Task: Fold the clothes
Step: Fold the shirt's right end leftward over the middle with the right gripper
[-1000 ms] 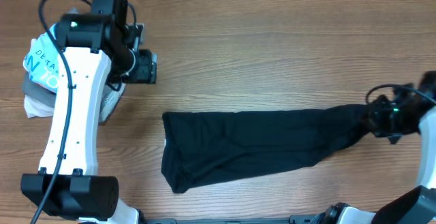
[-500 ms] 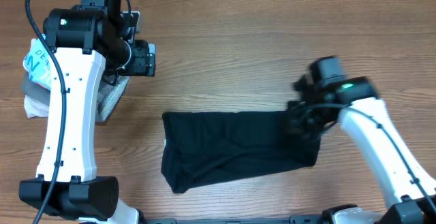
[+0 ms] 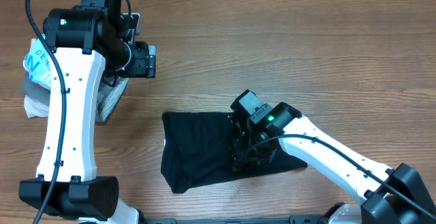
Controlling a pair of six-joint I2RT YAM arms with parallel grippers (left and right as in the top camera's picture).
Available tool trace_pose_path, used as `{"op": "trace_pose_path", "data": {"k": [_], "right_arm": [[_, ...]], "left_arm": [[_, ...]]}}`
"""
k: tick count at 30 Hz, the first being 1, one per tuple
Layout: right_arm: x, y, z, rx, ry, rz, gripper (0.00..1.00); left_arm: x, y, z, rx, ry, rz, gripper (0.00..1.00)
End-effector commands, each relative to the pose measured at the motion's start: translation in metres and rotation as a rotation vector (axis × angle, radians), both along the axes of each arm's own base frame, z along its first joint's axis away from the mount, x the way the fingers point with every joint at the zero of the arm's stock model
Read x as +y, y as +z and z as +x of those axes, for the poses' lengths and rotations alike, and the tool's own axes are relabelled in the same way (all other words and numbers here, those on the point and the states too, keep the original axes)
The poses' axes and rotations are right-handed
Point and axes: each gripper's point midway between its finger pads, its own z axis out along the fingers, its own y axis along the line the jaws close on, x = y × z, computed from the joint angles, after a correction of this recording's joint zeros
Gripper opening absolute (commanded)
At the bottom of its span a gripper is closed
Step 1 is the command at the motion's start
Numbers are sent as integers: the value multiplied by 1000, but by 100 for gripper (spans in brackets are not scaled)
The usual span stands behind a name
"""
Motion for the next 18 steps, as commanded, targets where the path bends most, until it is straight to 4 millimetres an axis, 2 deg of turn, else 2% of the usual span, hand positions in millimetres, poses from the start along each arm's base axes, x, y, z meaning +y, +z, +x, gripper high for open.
{"op": "trace_pose_path", "data": {"k": [1,6,7,9,10,11,15,16,18], "right_arm": [[-17,4,17,-70,-73,-57,49],[-35,34,34,-184,-121,-18,52],[-40,38,37,-196,-145,-22,47],[-56,38,43,-193,-221,-58,18],[-65,36,46,-188,-256,-82,7],[-76,32,49,-183,-290,-119,4],[-98,11,55,-137,-357,-182,4],[-100,3,53,-117,-360,-190,4],[-91,-15,43,-34,-347,-159,4]], "left_arm": [[3,14,-2,-44,-16,15,79],[5,14,-2,-45,-12,29,81],[5,14,-1,-46,-12,29,82],[5,14,0,-50,-12,28,83],[5,14,0,-51,-12,28,83],[5,14,0,-50,-12,28,84],[5,14,-1,-47,-12,29,87],[5,14,-1,-46,-12,29,87],[5,14,-1,-46,-12,29,88]]}}
